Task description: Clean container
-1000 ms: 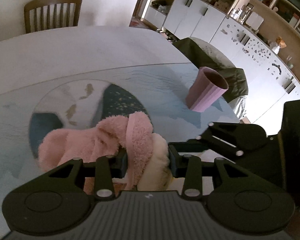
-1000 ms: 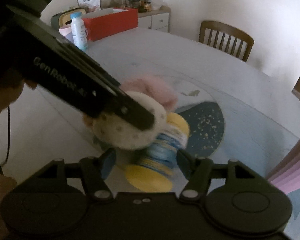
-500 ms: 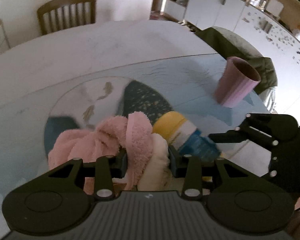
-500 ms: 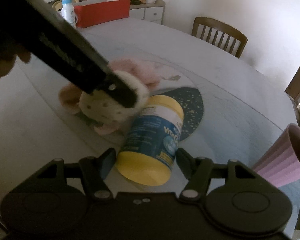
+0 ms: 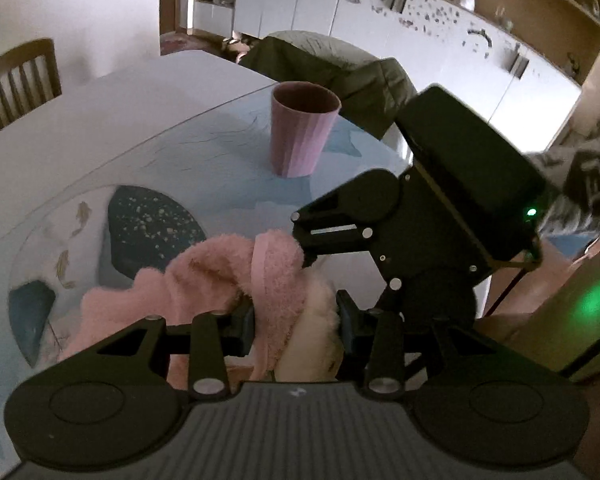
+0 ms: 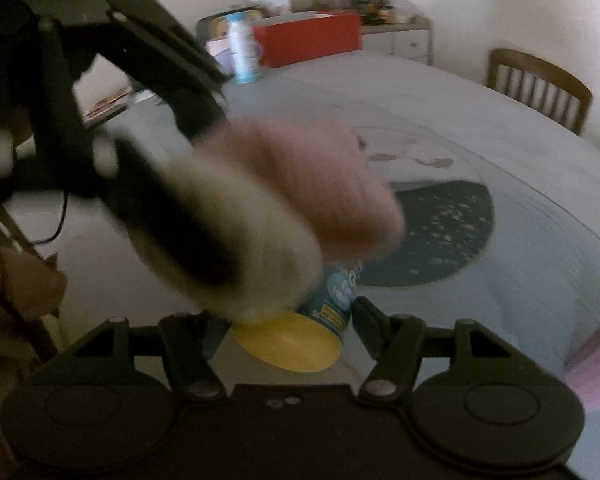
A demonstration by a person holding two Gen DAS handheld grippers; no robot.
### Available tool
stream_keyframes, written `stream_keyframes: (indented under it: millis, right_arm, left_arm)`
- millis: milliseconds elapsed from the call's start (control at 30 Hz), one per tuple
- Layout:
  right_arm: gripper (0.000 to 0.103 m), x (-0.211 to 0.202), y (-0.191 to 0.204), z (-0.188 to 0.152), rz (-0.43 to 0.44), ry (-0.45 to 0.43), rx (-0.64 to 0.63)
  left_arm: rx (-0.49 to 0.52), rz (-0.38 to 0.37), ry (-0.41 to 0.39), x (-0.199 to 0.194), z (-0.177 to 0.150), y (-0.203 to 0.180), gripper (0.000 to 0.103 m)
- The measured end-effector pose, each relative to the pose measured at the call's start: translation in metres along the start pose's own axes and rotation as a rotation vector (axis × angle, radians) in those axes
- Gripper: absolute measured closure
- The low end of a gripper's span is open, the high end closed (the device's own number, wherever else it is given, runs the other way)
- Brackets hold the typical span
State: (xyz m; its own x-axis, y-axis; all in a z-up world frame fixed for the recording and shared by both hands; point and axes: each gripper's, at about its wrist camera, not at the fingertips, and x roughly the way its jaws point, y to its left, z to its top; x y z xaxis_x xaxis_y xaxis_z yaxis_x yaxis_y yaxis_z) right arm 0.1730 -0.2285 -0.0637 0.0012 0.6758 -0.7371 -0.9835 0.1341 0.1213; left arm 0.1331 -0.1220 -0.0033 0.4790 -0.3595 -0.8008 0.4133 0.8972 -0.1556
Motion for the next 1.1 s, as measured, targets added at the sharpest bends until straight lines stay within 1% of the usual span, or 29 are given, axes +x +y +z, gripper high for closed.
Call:
stream_keyframes:
  millis: [67,200,367,433,500,533,600,700,800,867,967,1000,1100]
  right_arm:
    - [0.038,0.0,0.004,0.001,-0.006,0.006,-0.028]
    - [0.038,0.002,0.003,0.003,-0.004,0.014,-0.02]
    - [0.038,0.002,0.006,0.003,-0.013,0.02,-0.022]
    - [0.038,0.002,0.006,0.003,-0.014,0.02,-0.011]
    - [0.037,0.001,0.008,0.004,-0.037,0.029,0.01]
    - [0.037,0.0,0.009,0.004,-0.053,0.032,0.017]
    - [0.037,-0.004,0.015,0.006,-0.113,0.041,0.033]
    - [0.036,-0.013,0.03,0.007,-0.223,0.019,0.089]
    - [0.035,-0.01,0.046,0.005,-0.326,0.03,0.167]
    - [0.035,0.001,0.052,0.004,-0.388,0.059,0.188]
    - [0.035,0.013,0.05,0.004,-0.442,0.094,0.237]
    - [0.037,0.015,0.049,0.005,-0.452,0.096,0.25]
    - [0.037,0.018,0.042,0.006,-0.468,0.095,0.307]
  left_arm:
    - [-0.029,0.001,-0.008,-0.001,-0.001,0.006,0.064]
    - [-0.083,0.023,-0.029,-0.007,-0.008,0.024,0.064]
    - [-0.151,0.099,-0.056,-0.015,-0.013,0.063,0.064]
    - [-0.176,0.102,-0.058,-0.016,-0.015,0.076,0.064]
    - [-0.182,0.103,-0.054,-0.014,-0.017,0.082,0.064]
    - [-0.183,0.105,-0.052,-0.013,-0.018,0.084,0.064]
    - [-0.175,0.099,-0.042,-0.009,-0.02,0.086,0.064]
    - [-0.148,0.099,-0.007,-0.001,-0.024,0.085,0.064]
    - [-0.135,0.065,-0.007,0.001,-0.027,0.085,0.064]
    - [-0.123,0.034,-0.02,-0.003,-0.027,0.086,0.064]
    - [-0.077,-0.01,-0.041,-0.014,-0.024,0.085,0.064]
    - [-0.059,-0.025,-0.047,-0.018,-0.022,0.085,0.064]
    - [-0.019,-0.056,-0.06,-0.023,-0.017,0.084,0.064]
